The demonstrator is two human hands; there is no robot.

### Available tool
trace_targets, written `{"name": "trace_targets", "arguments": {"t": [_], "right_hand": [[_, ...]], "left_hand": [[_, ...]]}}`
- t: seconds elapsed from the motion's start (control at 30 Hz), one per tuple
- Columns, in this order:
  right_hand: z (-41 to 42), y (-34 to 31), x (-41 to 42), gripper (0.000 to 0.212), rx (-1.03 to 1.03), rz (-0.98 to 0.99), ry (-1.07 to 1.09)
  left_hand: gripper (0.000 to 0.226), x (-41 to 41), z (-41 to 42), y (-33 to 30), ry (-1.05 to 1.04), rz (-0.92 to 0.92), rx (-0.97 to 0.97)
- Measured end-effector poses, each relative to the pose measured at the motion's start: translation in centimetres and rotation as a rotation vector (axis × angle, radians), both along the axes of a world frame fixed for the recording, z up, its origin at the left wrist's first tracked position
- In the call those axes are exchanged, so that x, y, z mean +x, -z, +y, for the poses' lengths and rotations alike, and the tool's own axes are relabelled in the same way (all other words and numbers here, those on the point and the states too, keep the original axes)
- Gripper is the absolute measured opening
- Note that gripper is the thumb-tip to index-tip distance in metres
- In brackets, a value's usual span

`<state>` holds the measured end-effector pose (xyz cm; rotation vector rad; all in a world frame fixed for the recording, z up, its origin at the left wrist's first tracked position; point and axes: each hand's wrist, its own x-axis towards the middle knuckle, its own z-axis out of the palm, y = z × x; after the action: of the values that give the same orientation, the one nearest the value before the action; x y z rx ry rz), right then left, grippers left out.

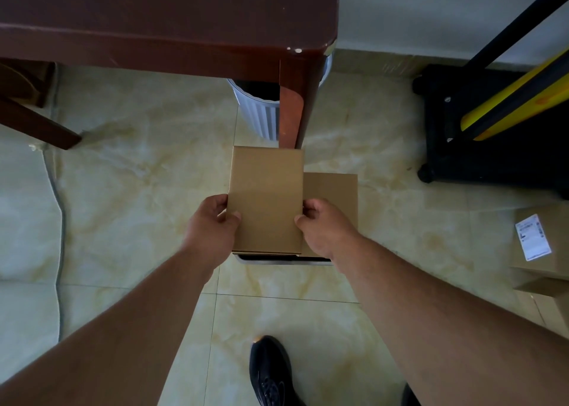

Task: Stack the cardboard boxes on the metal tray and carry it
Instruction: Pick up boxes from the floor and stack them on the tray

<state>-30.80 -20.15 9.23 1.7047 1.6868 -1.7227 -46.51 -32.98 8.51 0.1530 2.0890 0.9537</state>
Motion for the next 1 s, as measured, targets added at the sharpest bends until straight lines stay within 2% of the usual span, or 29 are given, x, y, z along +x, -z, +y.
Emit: {"name": "trace_targets", "arguments": {"t": [0.8,1.0], "right_hand": [[-0.53,0.38,0.00,0.043,-0.042,-0.013,0.000],[-0.48,0.04,0.31,0.042,-0.032,0.001,0.026]], "left_hand": [[0.036,-0.07,-0.53,0.75,0.012,0.011,-0.070],[0.047,0.22,-0.45,0.05,-0.011,0.018,-0.092]]}}
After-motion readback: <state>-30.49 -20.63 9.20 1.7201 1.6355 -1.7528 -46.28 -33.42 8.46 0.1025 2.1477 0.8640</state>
